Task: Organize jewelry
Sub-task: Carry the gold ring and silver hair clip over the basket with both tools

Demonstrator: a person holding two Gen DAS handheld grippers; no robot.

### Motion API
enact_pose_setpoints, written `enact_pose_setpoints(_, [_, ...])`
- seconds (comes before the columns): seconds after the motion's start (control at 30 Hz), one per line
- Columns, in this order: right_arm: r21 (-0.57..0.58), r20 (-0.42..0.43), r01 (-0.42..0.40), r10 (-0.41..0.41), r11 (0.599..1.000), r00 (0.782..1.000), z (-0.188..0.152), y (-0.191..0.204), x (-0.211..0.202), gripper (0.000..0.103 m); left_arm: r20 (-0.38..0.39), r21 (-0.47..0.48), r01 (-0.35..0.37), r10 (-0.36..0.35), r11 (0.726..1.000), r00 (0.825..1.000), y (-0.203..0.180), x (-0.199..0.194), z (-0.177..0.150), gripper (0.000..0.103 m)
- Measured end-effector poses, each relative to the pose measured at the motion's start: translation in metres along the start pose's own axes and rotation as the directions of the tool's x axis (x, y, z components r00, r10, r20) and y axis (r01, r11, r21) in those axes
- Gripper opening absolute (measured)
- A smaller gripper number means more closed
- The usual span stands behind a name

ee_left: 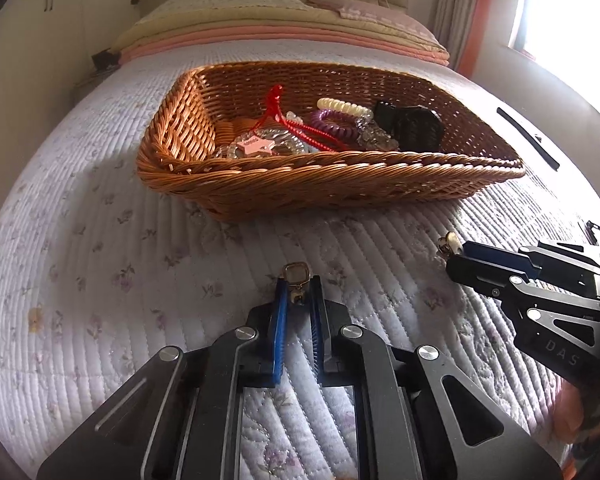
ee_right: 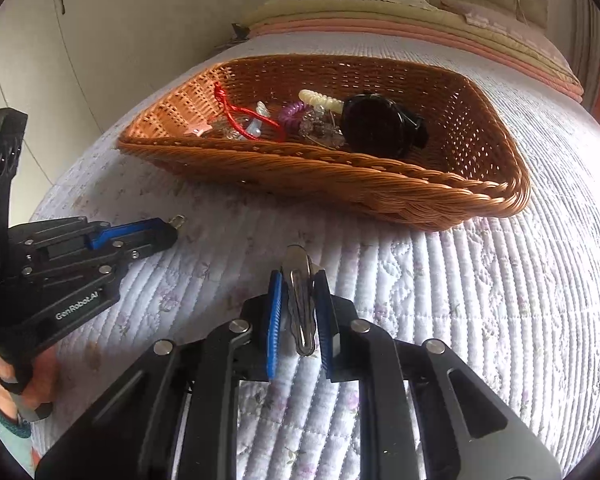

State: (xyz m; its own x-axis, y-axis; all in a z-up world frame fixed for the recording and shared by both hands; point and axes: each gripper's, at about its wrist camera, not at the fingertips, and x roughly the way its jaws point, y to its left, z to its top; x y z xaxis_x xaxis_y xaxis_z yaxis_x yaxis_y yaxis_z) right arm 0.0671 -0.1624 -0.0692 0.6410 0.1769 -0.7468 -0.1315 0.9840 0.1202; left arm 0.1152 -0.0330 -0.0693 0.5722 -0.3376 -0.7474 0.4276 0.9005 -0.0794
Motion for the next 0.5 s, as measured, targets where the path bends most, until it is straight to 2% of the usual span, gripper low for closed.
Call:
enact_pose_setpoints(0.3, [-0.004,0.057,-0.036,0.036,0.999,0.998,-0.014,0.003,-0.038,0.014,0.119,0.041,0.093,-0.098,0.995,0.988,-0.011,-0.05,-0.013,0.009])
enact_pose_setpoints(0.5, [0.0,0.182,-0.039,0.038,0.999,0.983,0.01,0.001,-0.089,0.014,0.253,0.05,0.125,-0.134,0.991,0.958,-0.017,-0.096,0.009,0.009])
